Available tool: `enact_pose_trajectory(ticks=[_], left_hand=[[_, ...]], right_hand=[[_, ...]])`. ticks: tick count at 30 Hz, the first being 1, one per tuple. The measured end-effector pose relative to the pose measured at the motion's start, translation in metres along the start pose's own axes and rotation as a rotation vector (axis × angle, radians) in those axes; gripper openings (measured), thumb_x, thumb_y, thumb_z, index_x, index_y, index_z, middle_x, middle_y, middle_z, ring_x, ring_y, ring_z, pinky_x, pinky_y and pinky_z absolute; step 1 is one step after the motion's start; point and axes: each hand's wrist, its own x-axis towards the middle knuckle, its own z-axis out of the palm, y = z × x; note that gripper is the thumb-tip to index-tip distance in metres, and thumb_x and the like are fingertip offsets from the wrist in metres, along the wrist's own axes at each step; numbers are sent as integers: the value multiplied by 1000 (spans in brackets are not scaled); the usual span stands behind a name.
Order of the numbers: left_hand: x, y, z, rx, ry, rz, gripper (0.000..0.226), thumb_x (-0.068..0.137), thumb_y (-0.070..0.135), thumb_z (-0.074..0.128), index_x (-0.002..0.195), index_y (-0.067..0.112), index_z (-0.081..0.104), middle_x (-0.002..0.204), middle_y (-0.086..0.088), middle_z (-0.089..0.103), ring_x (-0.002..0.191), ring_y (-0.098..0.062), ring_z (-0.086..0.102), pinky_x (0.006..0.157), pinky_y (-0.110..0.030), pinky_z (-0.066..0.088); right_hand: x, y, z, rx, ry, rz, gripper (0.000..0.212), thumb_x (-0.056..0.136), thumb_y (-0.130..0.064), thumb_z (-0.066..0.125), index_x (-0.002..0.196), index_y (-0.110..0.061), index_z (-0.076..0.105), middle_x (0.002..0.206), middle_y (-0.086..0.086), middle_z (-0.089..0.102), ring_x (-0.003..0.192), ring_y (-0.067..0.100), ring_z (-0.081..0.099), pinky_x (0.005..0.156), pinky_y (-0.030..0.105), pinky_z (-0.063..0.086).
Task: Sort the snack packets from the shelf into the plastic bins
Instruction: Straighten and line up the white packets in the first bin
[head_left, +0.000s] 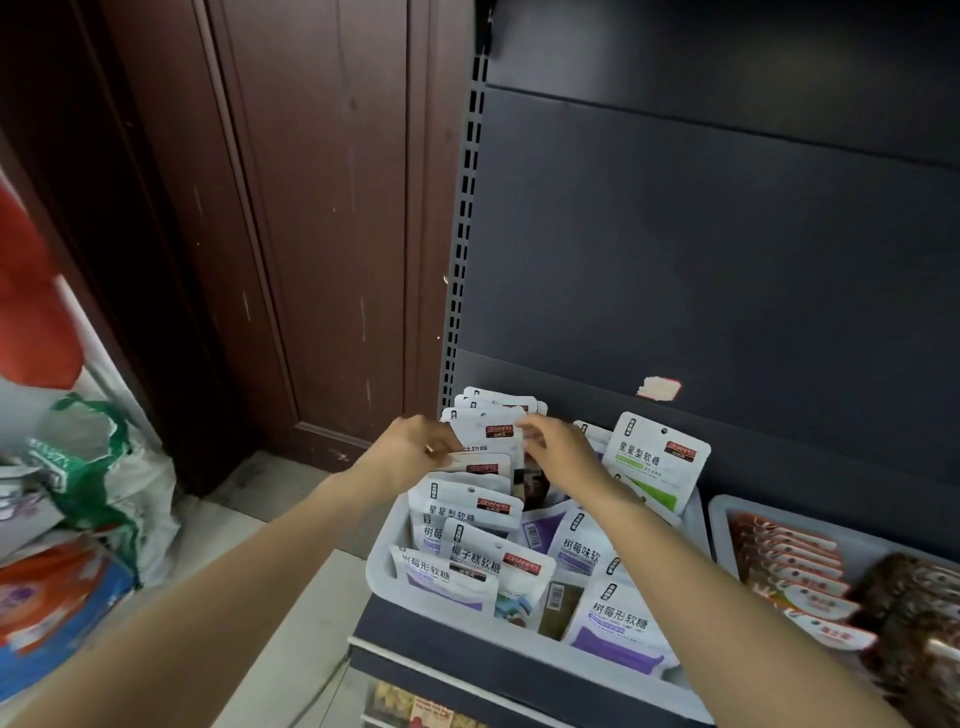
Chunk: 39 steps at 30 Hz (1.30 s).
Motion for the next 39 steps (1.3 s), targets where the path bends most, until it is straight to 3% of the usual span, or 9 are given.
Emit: enact_pose_trajectory(ticks=[4, 7, 12, 17, 23, 29, 32, 34, 39], left_hand=[[1, -5, 5, -84, 70, -49, 19, 86, 3, 63, 99, 15, 71, 98, -7, 72, 91, -17, 65, 82, -22, 49], [3, -4, 10, -78, 158, -25, 23, 83, 2, 65, 103, 13, 67, 101, -6, 66, 90, -20, 62, 89, -30, 50], [0, -6, 17, 318, 127, 177, 41, 89, 13, 61, 127, 23, 54, 126, 0, 43, 114, -19, 47, 98, -36, 42], [-6, -15, 17, 297, -57, 159, 40, 98, 19, 46, 137, 27, 47, 139, 2, 47, 125, -21, 48, 104, -38, 41], [-19, -16, 4, 147, -116, 220, 18, 90, 10, 61, 103, 19, 71, 97, 8, 70, 85, 1, 61, 74, -2, 41], [-15, -16, 0, -26, -52, 147, 11, 84, 13, 70, 94, 14, 75, 91, 4, 72, 82, -2, 63, 71, -4, 42], [-3, -14, 6, -54, 66, 65, 12, 85, 11, 67, 94, 13, 74, 94, -1, 73, 87, -11, 63, 81, -20, 47], [5, -13, 11, -47, 111, -4, 14, 88, 11, 63, 95, 16, 73, 95, 0, 72, 90, -14, 65, 86, -30, 51], [18, 0, 22, 218, 194, 37, 26, 88, 12, 60, 113, 21, 60, 119, -4, 54, 110, -22, 52, 92, -35, 43]], right_hand=[[-16, 0, 6, 200, -48, -8, 32, 98, -30, 49, 122, -14, 61, 119, -1, 64, 105, 8, 56, 93, 24, 43], [-22, 1, 12, 197, -22, -1, 27, 95, -29, 54, 112, -13, 67, 108, -2, 67, 94, 10, 61, 90, 27, 47], [-14, 15, 15, 112, 193, 107, 22, 96, -20, 53, 81, -10, 65, 83, 5, 69, 75, 22, 68, 78, 41, 55], [-4, 20, 12, 44, 333, 203, 23, 97, -16, 50, 83, -4, 65, 91, 11, 68, 82, 28, 66, 77, 46, 54], [-11, 3, 8, 191, 190, 148, 23, 96, -14, 52, 117, -11, 60, 115, 8, 66, 106, 22, 62, 88, 26, 45], [-32, -22, 9, 355, 46, 46, 28, 95, -35, 52, 115, -20, 63, 118, -4, 64, 109, 11, 57, 88, 22, 41], [-38, -24, 9, 308, -21, 87, 32, 89, -31, 64, 118, -20, 61, 114, -2, 64, 100, 10, 59, 80, 19, 46], [-40, -23, 10, 261, -19, 147, 43, 86, -26, 68, 126, -19, 55, 115, 1, 63, 102, 15, 60, 87, 29, 50], [-46, -17, 18, 212, 7, 262, 42, 82, -21, 73, 118, -18, 52, 112, 2, 65, 103, 20, 61, 91, 39, 52]])
